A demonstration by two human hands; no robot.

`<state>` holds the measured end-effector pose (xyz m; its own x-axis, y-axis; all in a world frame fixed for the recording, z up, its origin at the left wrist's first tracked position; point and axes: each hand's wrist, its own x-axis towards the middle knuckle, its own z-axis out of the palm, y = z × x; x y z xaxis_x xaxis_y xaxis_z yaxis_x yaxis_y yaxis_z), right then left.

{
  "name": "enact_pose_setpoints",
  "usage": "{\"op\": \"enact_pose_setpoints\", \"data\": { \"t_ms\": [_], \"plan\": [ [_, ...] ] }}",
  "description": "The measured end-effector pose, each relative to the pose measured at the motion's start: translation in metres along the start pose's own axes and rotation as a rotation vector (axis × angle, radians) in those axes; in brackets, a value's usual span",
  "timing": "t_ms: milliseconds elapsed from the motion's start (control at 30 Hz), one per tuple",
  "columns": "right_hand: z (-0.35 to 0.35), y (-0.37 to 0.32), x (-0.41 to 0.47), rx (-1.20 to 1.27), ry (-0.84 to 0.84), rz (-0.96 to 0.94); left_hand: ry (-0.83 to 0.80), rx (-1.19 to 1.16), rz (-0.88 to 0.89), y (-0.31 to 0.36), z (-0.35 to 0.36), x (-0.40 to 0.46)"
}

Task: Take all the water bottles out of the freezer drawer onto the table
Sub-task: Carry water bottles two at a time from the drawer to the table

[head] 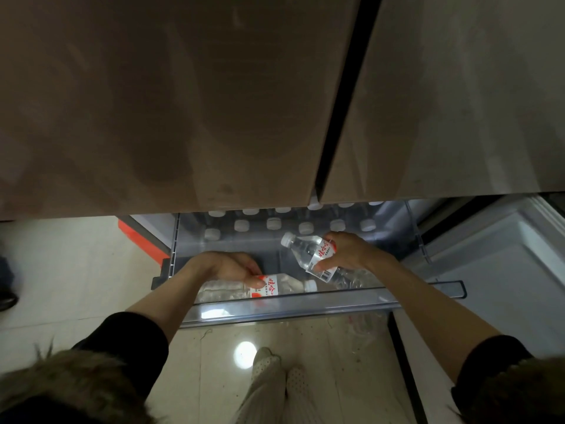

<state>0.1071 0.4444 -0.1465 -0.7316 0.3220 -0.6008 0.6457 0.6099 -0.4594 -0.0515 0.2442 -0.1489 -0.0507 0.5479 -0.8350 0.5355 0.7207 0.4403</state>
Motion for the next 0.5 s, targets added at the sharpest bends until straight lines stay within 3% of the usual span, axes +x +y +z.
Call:
{"op": "enact_pose_setpoints", "data": {
  "t_ms": [133,267,367,500],
  "plan": [
    [-0.002,0.000,-0.001,-0.016,0.045,-0.002,0.089,-0.026,0.026,-0.007,-0.006,-0.002],
    [-0.008,0.001,-0.006,-0.049,0.105,-0.039,0.056,-0.142,0.099,-0.003,-0.007,-0.006],
    [-0.007,0.004,-0.005,-0.076,0.116,-0.048,0.012,-0.065,0.186,0.022,-0.003,0.010],
    [-0.004,0.007,-0.001,-0.085,0.107,-0.025,-0.070,0.058,0.170,0.052,0.005,0.038]
  ]
}}
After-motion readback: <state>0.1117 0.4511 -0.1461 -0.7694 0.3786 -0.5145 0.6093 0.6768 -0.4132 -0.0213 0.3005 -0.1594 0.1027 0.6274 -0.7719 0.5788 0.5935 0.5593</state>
